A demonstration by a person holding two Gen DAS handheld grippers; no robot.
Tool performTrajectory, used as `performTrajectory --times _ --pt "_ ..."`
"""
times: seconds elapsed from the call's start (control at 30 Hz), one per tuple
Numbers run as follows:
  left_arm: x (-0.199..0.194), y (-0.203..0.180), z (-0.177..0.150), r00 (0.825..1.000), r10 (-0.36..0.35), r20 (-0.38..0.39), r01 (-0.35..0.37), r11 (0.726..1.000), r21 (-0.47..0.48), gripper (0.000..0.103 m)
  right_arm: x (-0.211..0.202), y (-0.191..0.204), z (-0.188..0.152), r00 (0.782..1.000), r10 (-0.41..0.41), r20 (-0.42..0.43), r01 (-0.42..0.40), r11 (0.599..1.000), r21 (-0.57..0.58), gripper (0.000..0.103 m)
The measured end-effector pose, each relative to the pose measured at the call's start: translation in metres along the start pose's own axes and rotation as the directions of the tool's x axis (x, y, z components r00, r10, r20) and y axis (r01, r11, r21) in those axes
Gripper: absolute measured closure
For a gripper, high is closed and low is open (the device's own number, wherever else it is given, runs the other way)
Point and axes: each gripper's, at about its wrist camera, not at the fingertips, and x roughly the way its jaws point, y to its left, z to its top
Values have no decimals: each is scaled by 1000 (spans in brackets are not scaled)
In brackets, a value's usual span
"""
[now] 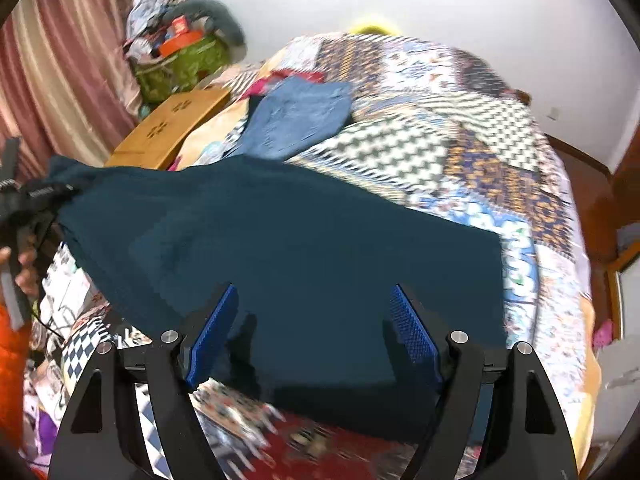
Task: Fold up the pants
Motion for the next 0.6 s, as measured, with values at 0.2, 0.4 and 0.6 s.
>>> performTrajectory --times 0.2,0.4,0.6 --pt "-45 -70 34 990 -76 122 63 993 103 82 -17 -34 -17 999 -31 23 29 997 78 28" --pt "-57 -173 40 969 -203 144 159 949 272 83 -32 -62 -36 998 -39 42 33 990 134 28" --pt "-44 -269 22 951 -307 33 265 866 424 83 -45 -81 -51 997 -35 65 21 980 200 28"
